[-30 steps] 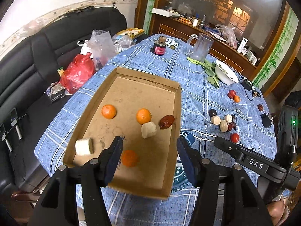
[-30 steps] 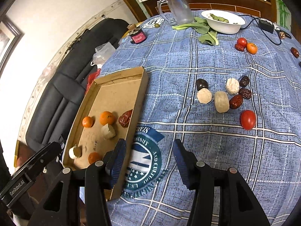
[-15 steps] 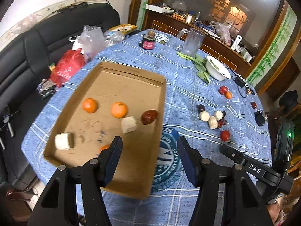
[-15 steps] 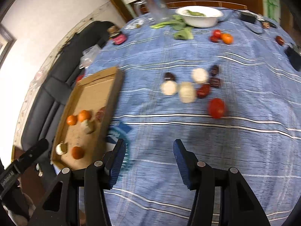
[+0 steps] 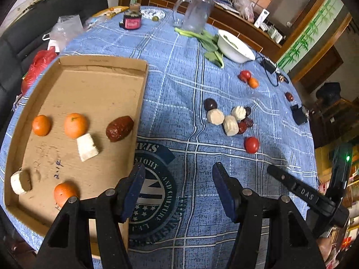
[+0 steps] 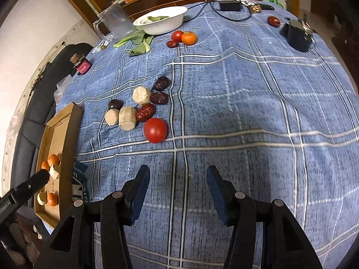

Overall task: Organize fruits
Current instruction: 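Withdraw both open tools from the box back over the tablecloth, then grasp the red tomato on the tablecloth with the right tool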

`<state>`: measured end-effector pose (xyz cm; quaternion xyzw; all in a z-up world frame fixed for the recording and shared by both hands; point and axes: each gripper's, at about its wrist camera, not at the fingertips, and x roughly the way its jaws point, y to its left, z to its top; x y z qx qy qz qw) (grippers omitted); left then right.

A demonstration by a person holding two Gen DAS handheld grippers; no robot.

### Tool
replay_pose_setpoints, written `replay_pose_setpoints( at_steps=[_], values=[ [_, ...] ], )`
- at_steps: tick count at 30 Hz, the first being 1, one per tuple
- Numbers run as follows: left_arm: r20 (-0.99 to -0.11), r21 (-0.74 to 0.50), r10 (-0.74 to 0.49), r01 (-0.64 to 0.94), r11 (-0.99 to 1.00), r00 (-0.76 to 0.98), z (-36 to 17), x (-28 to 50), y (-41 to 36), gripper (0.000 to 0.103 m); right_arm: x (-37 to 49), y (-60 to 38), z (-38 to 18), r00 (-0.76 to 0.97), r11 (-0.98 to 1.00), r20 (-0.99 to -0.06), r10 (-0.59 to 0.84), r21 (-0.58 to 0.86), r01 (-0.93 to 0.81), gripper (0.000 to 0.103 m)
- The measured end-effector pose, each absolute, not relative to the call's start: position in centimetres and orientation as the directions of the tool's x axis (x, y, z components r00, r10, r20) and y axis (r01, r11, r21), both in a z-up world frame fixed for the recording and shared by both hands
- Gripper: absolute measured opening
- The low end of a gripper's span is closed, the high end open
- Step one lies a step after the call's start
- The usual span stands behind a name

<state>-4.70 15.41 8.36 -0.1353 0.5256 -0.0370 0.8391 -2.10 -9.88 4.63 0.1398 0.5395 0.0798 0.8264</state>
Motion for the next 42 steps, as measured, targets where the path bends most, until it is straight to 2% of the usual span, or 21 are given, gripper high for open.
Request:
replay_pose_setpoints(
  at_steps=[11, 19, 22, 24, 26, 32, 42],
  values=[
    [-0.883, -0.253, -0.207, -0.056, 0.966, 0.421, 7.0, -4.3, 16.3, 0.061, 2.3, -5.9, 3.3, 0.409, 0.970, -0.881, 0.239, 0.235, -0.060, 0.056],
    [-0.875, -0.239, -0.194, -0.048, 0.970, 0.443, 8.1, -4.9, 16.6, 0.061, 3.5, -4.4, 2.2, 0.394, 0.980, -0.897, 0.201, 0.184, -0.081, 0.056],
    [-0.860, -0.229, -0.172, -0.063, 0.971, 0.481, 9.3, -6.3, 17.7, 0.061, 3.8, -3.8, 2.2, 0.397, 0.984, -0.901, 0.175, 0.149, -0.097, 0.047],
    [-0.855, -0.218, -0.147, -0.087, 0.972, 0.498, 9.7, -7.2, 18.7, 0.061, 3.7, -3.4, 2.2, 0.398, 0.985, -0.902, 0.167, 0.132, -0.114, 0.035],
    [-0.854, -0.221, -0.126, -0.132, 0.966, 0.505, 9.7, -8.1, 20.2, 0.061, 3.6, -3.1, 2.2, 0.397, 0.984, -0.902, 0.167, 0.126, -0.127, 0.032],
    [-0.859, -0.238, -0.097, -0.226, 0.945, 0.503, 9.3, -9.3, 22.3, 0.062, 3.5, -3.4, 2.2, 0.394, 0.980, -0.900, 0.185, 0.139, -0.143, 0.032],
    [-0.854, -0.291, -0.180, -0.161, 0.943, 0.488, 9.2, -6.8, 19.9, 0.061, 1.5, -5.6, 2.6, 0.372, 0.970, -0.896, 0.241, 0.216, -0.109, 0.032]
  ],
)
